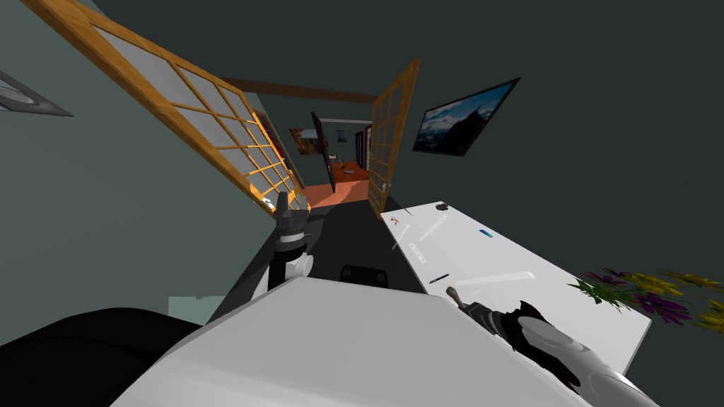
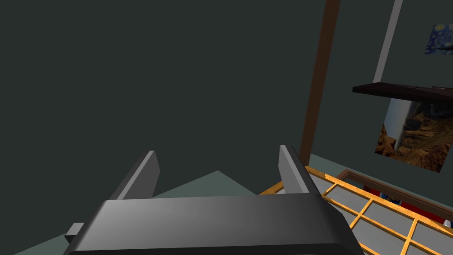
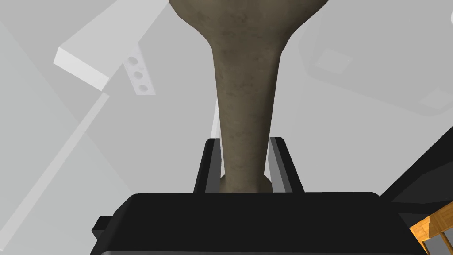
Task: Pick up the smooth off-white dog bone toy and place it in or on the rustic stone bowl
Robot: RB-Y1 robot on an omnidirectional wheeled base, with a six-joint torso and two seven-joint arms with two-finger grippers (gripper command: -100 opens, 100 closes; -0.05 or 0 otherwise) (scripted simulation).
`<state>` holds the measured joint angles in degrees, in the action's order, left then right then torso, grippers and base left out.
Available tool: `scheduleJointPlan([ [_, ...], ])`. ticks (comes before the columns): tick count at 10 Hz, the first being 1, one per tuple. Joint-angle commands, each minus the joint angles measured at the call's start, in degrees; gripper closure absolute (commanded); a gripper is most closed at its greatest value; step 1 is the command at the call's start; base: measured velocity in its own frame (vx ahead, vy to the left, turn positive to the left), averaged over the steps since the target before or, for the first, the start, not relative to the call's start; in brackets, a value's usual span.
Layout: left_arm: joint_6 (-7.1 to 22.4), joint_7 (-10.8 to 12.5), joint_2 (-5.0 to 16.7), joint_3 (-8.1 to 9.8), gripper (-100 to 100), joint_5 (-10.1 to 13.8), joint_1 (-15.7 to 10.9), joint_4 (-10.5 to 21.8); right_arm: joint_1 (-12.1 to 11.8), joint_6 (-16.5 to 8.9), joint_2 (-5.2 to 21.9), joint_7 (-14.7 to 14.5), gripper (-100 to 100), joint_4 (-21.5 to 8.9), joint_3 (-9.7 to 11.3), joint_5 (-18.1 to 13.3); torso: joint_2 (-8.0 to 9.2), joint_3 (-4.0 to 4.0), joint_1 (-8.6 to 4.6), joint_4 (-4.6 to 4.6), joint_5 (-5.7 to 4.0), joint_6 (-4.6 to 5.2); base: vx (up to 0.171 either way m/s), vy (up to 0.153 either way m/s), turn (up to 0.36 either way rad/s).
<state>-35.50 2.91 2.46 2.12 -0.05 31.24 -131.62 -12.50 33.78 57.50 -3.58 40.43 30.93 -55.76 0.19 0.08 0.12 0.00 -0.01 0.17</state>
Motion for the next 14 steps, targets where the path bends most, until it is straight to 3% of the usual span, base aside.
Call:
scheduleJointPlan([
  [1,0.0,0.0,0.0,0.0,0,0.0,0.0,0.0,1.4,1.1,0.2,-2.0,100,-2.4,2.3,2.9,0.0,0.0,0.0,0.0,0.0,0.0,-0.021,0.032,0.011],
  [2,0.0,0.0,0.0,0.0,0,0.0,0.0,0.0,1.4,1.1,0.2,-2.0,100,-2.4,2.3,3.8,0.02,0.01,-0.01,0.0,0.0,0.0,-0.017,0.024,0.006],
  [3,0.0,0.0,0.0,0.0,0,0.0,0.0,0.0,2.5,2.0,0.5,-3.7,100,-4.4,4.3,5.9,0.01,0.01,-0.03,0.0,0.0,0.01,-0.015,0.025,0.018],
  [4,0.0,0.0,0.0,0.0,0,0.0,0.0,0.0,2.5,2.0,0.5,-3.7,100,-4.4,4.3,6.7,0.0,0.0,-0.03,0.0,0.01,0.0,-0.011,0.019,0.006],
  [5,0.0,0.0,0.0,0.0,0,0.0,0.0,0.0,3.7,2.9,0.7,-5.3,100,-6.5,6.3,8.8,-0.01,0.0,-0.04,0.01,0.02,0.0,-0.01,0.024,0.017],
  [6,0.0,0.0,0.0,0.0,0,0.0,0.0,0.0,3.7,2.9,0.7,-5.3,100,-6.5,6.3,9.6,-0.02,-0.01,-0.02,0.01,0.03,0.0,-0.009,0.02,0.008],
  [7,0.0,0.0,0.0,0.0,0,0.0,0.0,0.0,4.9,3.8,1.0,-7.0,100,-8.5,8.2,11.7,-0.02,0.0,-0.01,0.01,0.04,0.0,-0.012,0.022,0.018],
  [8,0.0,0.0,0.0,0.0,0,0.0,0.0,0.0,4.9,3.8,1.0,-7.0,100,-8.5,8.2,12.5,-0.01,0.0,-0.01,0.01,0.06,0.0,-0.013,0.021,0.008],
  [9,0.0,0.0,0.0,0.0,0,0.0,0.0,0.0,6.1,4.7,1.3,-8.7,100,-10.5,10.2,14.7,-0.01,0.01,0.01,0.02,0.06,0.01,-0.016,0.028,0.013],
  [10,0.0,0.0,0.0,0.0,0,0.0,0.0,0.0,6.1,4.7,1.3,-8.7,100,-10.5,10.2,15.5,0.0,0.01,0.04,0.02,0.09,0.0,-0.012,0.022,0.012],
  [11,0.0,0.0,0.0,0.0,0,0.0,0.0,0.0,7.3,5.6,1.5,-10.3,100,-12.6,12.2,17.6,0.0,0.02,0.04,0.02,0.09,0.01,-0.016,0.026,0.017],
  [12,0.0,0.0,0.0,0.0,0,0.0,0.0,0.0,7.3,5.6,1.5,-10.3,100,-12.6,12.2,18.4,0.02,0.02,0.05,0.03,0.11,0.01,-0.013,0.02,0.003],
  [13,0.0,0.0,0.0,0.0,0,0.0,0.0,0.0,8.5,6.5,1.8,-12.0,100,-14.5,14.1,20.6,0.02,0.03,0.06,0.03,0.11,0.0,-0.014,0.026,0.014],
  [14,0.0,0.0,0.0,0.0,0,0.0,0.0,0.0,8.5,6.5,1.8,-12.0,100,-14.5,14.1,21.3,0.01,0.03,0.08,0.04,0.13,-0.01,-0.011,0.019,0.012],
])
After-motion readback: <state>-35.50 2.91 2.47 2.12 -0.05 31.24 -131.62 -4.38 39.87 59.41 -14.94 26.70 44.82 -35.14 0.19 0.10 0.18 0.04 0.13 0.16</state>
